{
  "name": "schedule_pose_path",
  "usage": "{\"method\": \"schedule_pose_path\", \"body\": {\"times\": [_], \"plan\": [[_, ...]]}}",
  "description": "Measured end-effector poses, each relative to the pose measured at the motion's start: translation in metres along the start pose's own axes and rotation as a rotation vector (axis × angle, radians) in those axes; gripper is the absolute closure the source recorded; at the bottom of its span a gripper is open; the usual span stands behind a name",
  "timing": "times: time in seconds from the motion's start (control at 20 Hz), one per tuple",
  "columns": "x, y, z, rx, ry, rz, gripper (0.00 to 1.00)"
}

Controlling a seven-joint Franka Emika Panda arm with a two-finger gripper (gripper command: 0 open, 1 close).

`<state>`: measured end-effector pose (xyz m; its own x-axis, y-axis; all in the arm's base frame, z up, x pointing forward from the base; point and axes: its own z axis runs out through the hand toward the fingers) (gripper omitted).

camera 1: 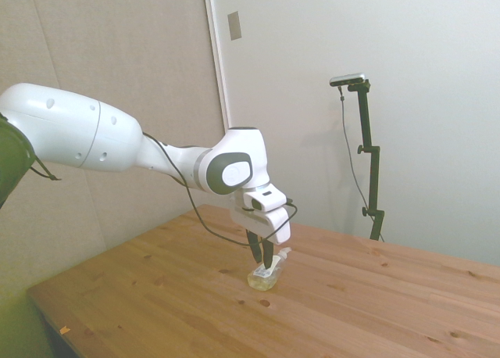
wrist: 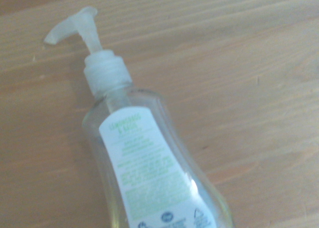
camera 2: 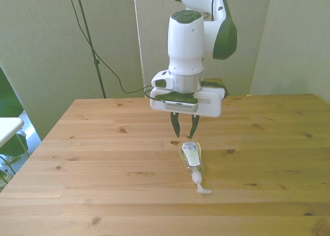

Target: Knock down the sanitizer

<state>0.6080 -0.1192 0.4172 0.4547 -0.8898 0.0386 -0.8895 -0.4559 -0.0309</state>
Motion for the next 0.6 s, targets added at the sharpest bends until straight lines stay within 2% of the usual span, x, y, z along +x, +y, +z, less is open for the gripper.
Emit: {"method": "schedule_pose_path", "body": {"times": [0.6], "plan": [[-0.092,0.030,-0.011,0.014,-0.009,-0.087,0.00]]}}
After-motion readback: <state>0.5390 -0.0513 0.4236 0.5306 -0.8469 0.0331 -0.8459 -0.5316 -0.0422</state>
